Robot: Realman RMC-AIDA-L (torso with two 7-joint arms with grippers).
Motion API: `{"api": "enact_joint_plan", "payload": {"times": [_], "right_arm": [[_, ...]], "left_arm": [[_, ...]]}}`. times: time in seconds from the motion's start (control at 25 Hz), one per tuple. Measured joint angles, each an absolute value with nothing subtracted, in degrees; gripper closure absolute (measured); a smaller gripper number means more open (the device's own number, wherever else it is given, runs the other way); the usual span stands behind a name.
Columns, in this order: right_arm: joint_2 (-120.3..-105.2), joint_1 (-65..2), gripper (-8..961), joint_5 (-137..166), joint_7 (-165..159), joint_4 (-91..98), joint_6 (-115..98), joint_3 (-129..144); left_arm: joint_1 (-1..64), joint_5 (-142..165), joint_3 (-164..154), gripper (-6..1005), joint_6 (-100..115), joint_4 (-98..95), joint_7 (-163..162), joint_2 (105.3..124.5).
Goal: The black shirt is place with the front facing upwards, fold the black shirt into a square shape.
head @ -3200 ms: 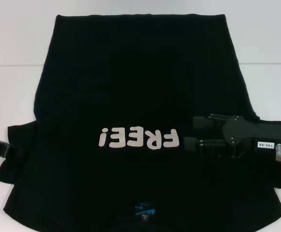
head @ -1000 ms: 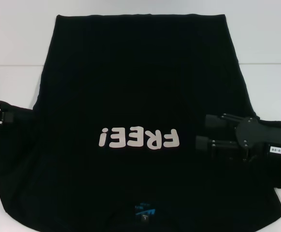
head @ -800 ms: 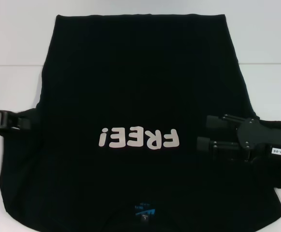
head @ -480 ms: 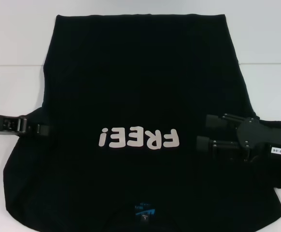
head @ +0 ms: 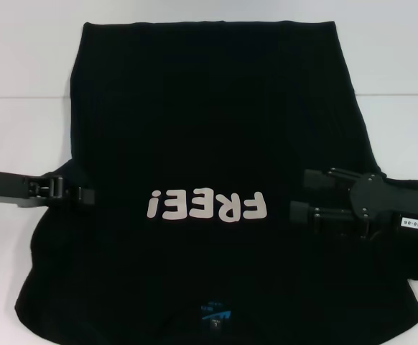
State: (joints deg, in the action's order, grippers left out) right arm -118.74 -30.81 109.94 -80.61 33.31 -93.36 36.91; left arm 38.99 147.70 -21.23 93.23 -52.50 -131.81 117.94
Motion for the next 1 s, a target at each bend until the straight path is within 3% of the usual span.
{"api": "enact_joint_plan", "payload": {"times": [0.52,0.76,1.0], "right_arm": [[-118.67,-32.23,38,109.96,-82.66,33.31,-93.32,37.06],[-118.65,-33.32,39,109.97,-84.46,33.31,-92.9,37.23],[-118.65,-33.73,38,110.01,-85.44,33.31,-92.38,37.04]], "left_arm": [[38.3,146.53,-20.76,978,91.3,-49.79,-133.29,117.78],[38.05,145.67,-21.02,845,91.1,-49.55,-132.37,117.93],[37.66,143.57,-20.99,576,90.96,-47.99,-130.31,117.23]]}}
